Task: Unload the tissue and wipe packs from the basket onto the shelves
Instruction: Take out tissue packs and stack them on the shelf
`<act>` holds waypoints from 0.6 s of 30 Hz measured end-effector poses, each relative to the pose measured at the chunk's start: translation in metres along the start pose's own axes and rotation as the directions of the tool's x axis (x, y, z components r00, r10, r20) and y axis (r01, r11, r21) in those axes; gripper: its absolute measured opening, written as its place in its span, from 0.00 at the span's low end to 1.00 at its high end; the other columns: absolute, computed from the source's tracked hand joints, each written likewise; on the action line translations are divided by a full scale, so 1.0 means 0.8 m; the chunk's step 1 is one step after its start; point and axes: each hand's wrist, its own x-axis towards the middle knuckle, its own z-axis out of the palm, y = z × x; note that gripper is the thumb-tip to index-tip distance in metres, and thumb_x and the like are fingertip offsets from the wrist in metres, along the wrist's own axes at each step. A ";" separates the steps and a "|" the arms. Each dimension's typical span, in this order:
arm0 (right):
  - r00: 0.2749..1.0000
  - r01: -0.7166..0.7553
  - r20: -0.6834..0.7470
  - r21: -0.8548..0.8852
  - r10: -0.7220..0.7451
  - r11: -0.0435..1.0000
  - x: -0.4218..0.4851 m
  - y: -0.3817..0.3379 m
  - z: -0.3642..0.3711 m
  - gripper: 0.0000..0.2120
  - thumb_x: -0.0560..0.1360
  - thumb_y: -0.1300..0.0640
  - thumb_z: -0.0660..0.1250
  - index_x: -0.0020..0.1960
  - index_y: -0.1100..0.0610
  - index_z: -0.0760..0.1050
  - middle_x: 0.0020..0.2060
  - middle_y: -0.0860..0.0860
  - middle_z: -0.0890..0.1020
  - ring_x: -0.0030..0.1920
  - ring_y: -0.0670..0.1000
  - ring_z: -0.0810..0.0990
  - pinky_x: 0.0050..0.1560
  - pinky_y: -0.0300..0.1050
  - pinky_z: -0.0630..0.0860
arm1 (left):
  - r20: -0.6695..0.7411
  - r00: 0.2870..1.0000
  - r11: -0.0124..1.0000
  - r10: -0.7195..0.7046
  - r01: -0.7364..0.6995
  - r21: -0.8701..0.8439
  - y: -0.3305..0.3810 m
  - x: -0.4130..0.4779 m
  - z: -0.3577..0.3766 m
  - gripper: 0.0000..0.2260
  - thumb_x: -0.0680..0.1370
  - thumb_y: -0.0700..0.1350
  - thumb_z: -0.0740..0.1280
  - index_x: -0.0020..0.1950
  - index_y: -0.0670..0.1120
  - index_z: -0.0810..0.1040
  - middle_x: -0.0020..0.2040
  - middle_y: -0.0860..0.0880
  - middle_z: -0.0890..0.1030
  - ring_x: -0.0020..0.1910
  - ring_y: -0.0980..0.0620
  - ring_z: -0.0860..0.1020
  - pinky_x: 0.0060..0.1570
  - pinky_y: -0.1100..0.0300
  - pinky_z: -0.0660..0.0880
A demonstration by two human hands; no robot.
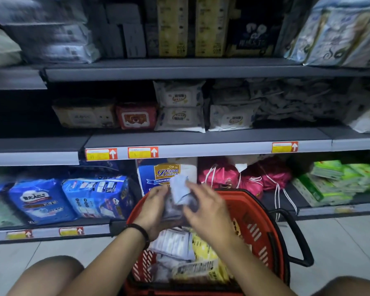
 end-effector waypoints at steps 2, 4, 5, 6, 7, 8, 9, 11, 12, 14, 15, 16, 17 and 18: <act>0.991 0.131 -0.024 -0.024 -0.132 0.991 -0.010 -0.012 0.020 0.27 0.72 0.57 0.76 0.71 0.49 0.79 0.64 0.48 0.81 0.61 0.53 0.83 0.62 0.51 0.82 | 0.120 0.992 0.999 -0.038 0.042 -0.026 0.009 -0.004 0.011 0.24 0.79 0.68 0.67 0.57 0.47 0.81 0.42 0.42 0.83 0.36 0.46 0.81 0.42 0.51 0.80; 0.993 0.111 -0.045 0.079 -0.107 0.991 -0.007 -0.016 0.018 0.23 0.71 0.56 0.77 0.66 0.49 0.81 0.60 0.45 0.82 0.59 0.48 0.82 0.62 0.48 0.81 | 0.095 0.995 1.000 0.001 0.000 -0.009 0.012 -0.002 0.012 0.22 0.77 0.59 0.75 0.61 0.46 0.76 0.42 0.42 0.85 0.34 0.44 0.84 0.37 0.51 0.81; 0.995 0.096 -0.045 0.125 -0.091 0.987 -0.002 -0.014 0.010 0.21 0.71 0.54 0.77 0.64 0.47 0.82 0.58 0.42 0.82 0.58 0.44 0.82 0.64 0.46 0.79 | 0.070 0.997 1.000 0.015 -0.014 -0.019 0.012 -0.002 0.010 0.20 0.77 0.53 0.76 0.62 0.46 0.74 0.45 0.42 0.85 0.35 0.43 0.85 0.37 0.50 0.82; 0.998 0.062 0.005 0.191 -0.065 0.980 0.003 -0.011 -0.003 0.20 0.72 0.51 0.77 0.63 0.45 0.81 0.58 0.39 0.81 0.59 0.40 0.80 0.65 0.45 0.78 | 0.052 0.998 0.999 0.024 -0.022 -0.024 0.013 0.000 0.008 0.19 0.77 0.49 0.76 0.63 0.46 0.73 0.48 0.41 0.86 0.36 0.43 0.86 0.38 0.49 0.82; 0.998 0.016 0.056 0.237 -0.030 0.971 0.008 -0.005 -0.017 0.22 0.72 0.49 0.78 0.64 0.42 0.79 0.60 0.37 0.80 0.61 0.38 0.79 0.69 0.44 0.76 | 0.036 0.999 0.999 0.030 -0.030 -0.016 0.017 -0.001 0.006 0.18 0.77 0.47 0.75 0.64 0.46 0.74 0.48 0.41 0.87 0.38 0.42 0.86 0.39 0.49 0.83; 0.997 -0.022 0.078 0.227 0.004 0.974 0.014 0.003 -0.032 0.27 0.71 0.46 0.80 0.68 0.40 0.76 0.64 0.37 0.77 0.66 0.39 0.76 0.74 0.45 0.72 | 0.024 0.999 0.999 0.035 -0.035 -0.006 0.019 0.001 0.001 0.17 0.78 0.46 0.74 0.63 0.46 0.75 0.47 0.41 0.87 0.38 0.43 0.86 0.40 0.50 0.83; 0.995 -0.069 0.083 0.193 0.054 0.979 0.021 0.016 -0.047 0.33 0.69 0.44 0.81 0.71 0.38 0.73 0.70 0.38 0.72 0.71 0.42 0.71 0.77 0.49 0.66 | 0.019 0.999 0.999 0.041 -0.041 -0.013 0.023 0.002 -0.003 0.15 0.78 0.45 0.73 0.62 0.46 0.75 0.47 0.42 0.87 0.39 0.43 0.86 0.40 0.50 0.82; 0.971 -0.219 0.150 0.260 0.185 0.941 0.029 0.046 -0.071 0.42 0.66 0.46 0.85 0.75 0.35 0.69 0.76 0.41 0.65 0.76 0.47 0.65 0.79 0.55 0.61 | 0.028 0.999 0.996 0.030 -0.027 -0.081 0.031 -0.003 -0.012 0.13 0.79 0.47 0.72 0.61 0.46 0.77 0.45 0.42 0.88 0.38 0.44 0.86 0.38 0.52 0.82; 0.953 -0.288 0.199 0.378 0.227 0.880 0.030 0.060 -0.078 0.45 0.65 0.49 0.86 0.75 0.33 0.68 0.77 0.42 0.65 0.77 0.49 0.65 0.79 0.58 0.62 | 0.031 0.999 0.993 0.012 -0.008 -0.116 0.036 -0.006 -0.016 0.13 0.79 0.48 0.72 0.60 0.45 0.78 0.44 0.41 0.88 0.38 0.44 0.86 0.37 0.53 0.81; 0.929 -0.359 0.299 0.575 0.220 0.735 0.027 0.078 -0.079 0.47 0.63 0.52 0.87 0.74 0.30 0.69 0.78 0.43 0.67 0.78 0.53 0.68 0.76 0.64 0.69 | 0.036 0.999 0.984 -0.016 0.022 -0.176 0.045 -0.010 -0.025 0.15 0.78 0.52 0.71 0.59 0.43 0.82 0.45 0.41 0.88 0.39 0.44 0.85 0.34 0.55 0.81; 0.924 -0.366 0.330 0.628 0.192 0.687 0.026 0.080 -0.076 0.46 0.63 0.53 0.87 0.74 0.30 0.70 0.78 0.45 0.67 0.77 0.54 0.70 0.73 0.66 0.73 | 0.045 0.999 0.979 -0.023 0.032 -0.199 0.048 -0.012 -0.027 0.16 0.78 0.53 0.70 0.58 0.42 0.83 0.46 0.40 0.88 0.39 0.45 0.85 0.33 0.56 0.80; 0.924 -0.366 0.340 0.655 0.174 0.661 0.027 0.079 -0.069 0.45 0.64 0.55 0.87 0.74 0.32 0.71 0.78 0.46 0.68 0.75 0.54 0.73 0.68 0.64 0.78 | 0.060 0.998 0.976 -0.030 0.042 -0.213 0.054 -0.015 -0.028 0.17 0.78 0.54 0.70 0.57 0.42 0.83 0.45 0.40 0.87 0.37 0.45 0.85 0.32 0.56 0.80; 0.930 -0.352 0.329 0.677 0.161 0.646 0.027 0.075 -0.062 0.43 0.65 0.56 0.86 0.73 0.34 0.73 0.76 0.45 0.71 0.72 0.51 0.75 0.66 0.59 0.81 | 0.080 0.996 0.974 -0.032 0.049 -0.220 0.058 -0.016 -0.029 0.17 0.77 0.54 0.70 0.56 0.42 0.84 0.44 0.40 0.87 0.35 0.45 0.85 0.31 0.57 0.79; 0.938 -0.336 0.305 0.690 0.163 0.641 0.028 0.070 -0.054 0.41 0.65 0.56 0.85 0.72 0.35 0.74 0.72 0.41 0.75 0.69 0.46 0.77 0.65 0.54 0.81 | 0.098 0.995 0.974 -0.024 0.045 -0.220 0.061 -0.019 -0.028 0.18 0.77 0.55 0.70 0.56 0.42 0.84 0.43 0.41 0.87 0.34 0.46 0.84 0.29 0.58 0.79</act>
